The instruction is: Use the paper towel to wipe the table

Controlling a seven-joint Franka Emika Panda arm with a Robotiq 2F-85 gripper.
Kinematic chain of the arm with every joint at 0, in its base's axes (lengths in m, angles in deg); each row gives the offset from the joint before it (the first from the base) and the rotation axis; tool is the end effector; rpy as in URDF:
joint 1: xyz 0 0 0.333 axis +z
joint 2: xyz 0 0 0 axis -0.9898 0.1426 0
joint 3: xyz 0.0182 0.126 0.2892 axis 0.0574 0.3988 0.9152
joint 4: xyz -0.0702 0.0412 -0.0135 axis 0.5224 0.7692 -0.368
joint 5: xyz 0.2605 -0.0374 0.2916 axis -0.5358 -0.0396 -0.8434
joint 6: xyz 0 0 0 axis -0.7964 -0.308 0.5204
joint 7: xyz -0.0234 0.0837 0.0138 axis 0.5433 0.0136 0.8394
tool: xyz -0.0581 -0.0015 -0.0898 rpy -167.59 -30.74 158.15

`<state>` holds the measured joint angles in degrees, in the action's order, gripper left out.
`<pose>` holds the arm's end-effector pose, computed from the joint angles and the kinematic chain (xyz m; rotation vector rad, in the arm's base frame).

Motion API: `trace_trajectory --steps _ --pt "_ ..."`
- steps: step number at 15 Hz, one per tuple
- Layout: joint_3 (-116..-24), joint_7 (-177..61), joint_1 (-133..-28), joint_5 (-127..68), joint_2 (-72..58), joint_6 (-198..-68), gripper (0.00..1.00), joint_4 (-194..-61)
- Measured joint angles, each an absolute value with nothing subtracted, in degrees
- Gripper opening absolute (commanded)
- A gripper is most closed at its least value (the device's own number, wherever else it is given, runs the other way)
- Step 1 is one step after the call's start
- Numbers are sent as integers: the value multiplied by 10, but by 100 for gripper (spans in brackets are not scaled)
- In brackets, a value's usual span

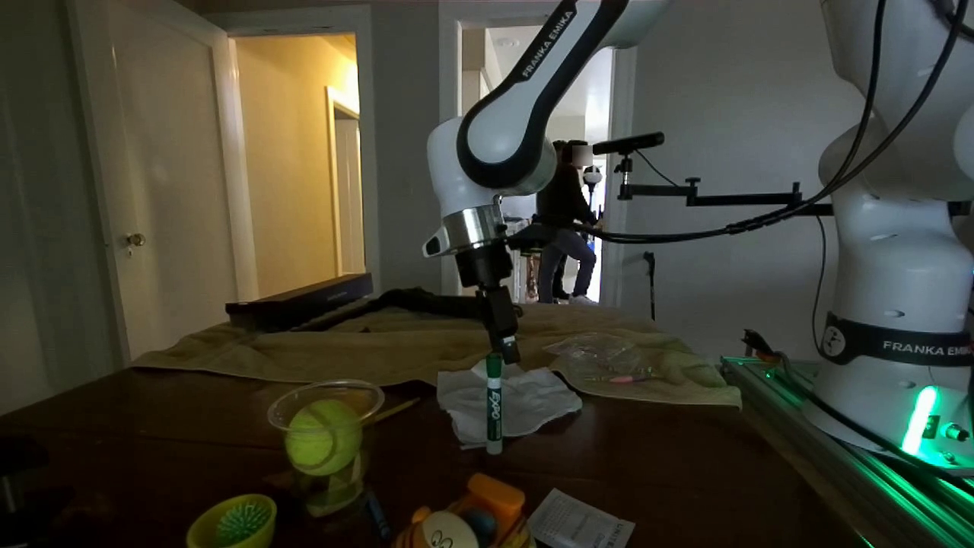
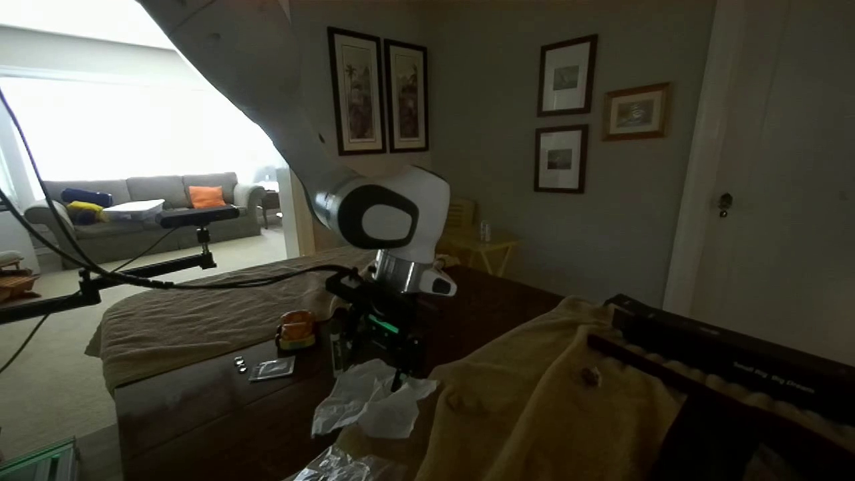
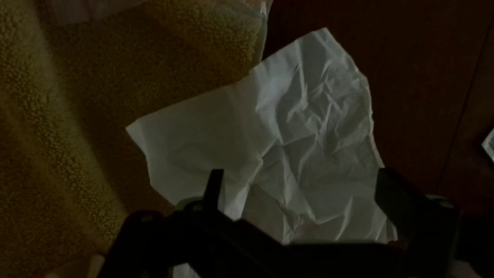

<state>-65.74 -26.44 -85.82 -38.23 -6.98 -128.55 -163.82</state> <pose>0.5111 -0.0313 0.2154 -2.9414 -0.4866 0.3611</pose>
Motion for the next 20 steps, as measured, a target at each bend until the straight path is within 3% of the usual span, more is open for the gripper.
trace_trajectory --steps 6,12,13,14,20 --pt "-657 -264 -859 -382 -68 -1292 100 -1639" --pt "-641 -271 -850 -375 -33 -1390 100 -1641" --pt "-638 -271 -847 -373 -26 -1401 90 -1641" --pt "-634 -273 -845 -370 -19 -1411 72 -1641" --pt "-625 -283 -837 -360 3 -1442 31 -1641"
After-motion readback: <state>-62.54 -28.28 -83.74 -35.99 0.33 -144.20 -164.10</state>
